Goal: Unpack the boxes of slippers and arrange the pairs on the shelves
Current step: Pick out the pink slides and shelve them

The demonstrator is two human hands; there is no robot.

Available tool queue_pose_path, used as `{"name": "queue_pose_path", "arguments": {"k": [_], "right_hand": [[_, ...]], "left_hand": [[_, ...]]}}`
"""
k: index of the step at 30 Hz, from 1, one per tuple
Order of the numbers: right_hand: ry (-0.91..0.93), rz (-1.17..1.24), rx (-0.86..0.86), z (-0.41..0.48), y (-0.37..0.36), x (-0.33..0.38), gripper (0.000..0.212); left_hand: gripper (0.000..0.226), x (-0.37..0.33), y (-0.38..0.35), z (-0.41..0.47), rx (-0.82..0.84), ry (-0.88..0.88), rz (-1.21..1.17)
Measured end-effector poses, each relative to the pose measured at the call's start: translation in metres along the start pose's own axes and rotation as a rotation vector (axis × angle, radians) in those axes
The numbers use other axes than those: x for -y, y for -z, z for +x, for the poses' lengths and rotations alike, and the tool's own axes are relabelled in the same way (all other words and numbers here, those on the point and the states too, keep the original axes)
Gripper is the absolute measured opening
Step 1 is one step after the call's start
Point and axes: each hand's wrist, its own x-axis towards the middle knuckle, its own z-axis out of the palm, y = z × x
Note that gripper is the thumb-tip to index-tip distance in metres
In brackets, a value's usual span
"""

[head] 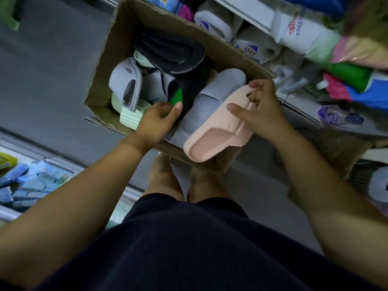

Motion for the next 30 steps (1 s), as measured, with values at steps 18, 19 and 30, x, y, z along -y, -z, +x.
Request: {"name": "queue_pose_path", "arguments": {"k": [18, 19, 30], "right_hand": [[-0.688, 0.171, -0.145, 0.088, -0.060, -0.005, 0.106], [-0.743, 0.321, -0.091, 0.091, -0.066, -0.023, 0.110], [-0.574, 0.106, -0.242, 0.006, -0.088, -0.058, 0.084]], "left_hand": [[0.056, 0.008, 0.057, -0.026, -0.365, 0.194, -0.595], [0.054, 0.011, 0.055, -0.025, -0.380, 0.200, -0.599], [0.049, 0.016, 0.029, -0.042, -0.383, 0.245, -0.674]]}}
